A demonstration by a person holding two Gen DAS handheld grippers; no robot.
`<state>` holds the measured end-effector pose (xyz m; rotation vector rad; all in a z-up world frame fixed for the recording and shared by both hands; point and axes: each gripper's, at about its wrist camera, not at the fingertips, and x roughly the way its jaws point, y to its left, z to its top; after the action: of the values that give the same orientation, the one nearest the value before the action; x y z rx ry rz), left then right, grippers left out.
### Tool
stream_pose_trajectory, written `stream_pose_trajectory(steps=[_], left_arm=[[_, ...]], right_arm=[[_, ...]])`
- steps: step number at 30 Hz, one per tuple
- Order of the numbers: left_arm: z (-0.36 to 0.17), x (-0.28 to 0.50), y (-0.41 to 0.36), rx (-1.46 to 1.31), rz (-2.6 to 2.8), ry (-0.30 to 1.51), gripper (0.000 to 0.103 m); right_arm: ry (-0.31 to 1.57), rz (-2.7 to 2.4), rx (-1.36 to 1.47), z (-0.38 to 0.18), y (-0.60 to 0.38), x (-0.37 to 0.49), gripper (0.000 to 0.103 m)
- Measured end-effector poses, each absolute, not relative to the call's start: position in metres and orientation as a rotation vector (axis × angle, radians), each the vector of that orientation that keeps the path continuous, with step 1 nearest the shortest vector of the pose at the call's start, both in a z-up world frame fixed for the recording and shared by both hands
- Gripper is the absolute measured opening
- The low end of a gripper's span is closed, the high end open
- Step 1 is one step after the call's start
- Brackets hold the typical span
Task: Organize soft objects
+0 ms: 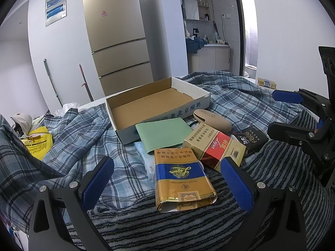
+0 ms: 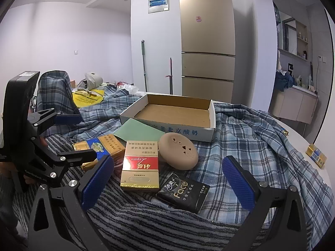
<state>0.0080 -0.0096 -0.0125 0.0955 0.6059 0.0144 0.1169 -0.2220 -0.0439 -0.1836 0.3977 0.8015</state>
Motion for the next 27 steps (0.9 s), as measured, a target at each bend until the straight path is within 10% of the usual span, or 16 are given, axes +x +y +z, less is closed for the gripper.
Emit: stream_pose_trajectory(steps=[27], left_arm=[[-0.018, 0.02, -0.014, 0.109, -0.002, 0.664, 0.103]], right_arm=[[0.404, 0.808, -0.167, -0.042, -0.223, 0.116, 0.103]])
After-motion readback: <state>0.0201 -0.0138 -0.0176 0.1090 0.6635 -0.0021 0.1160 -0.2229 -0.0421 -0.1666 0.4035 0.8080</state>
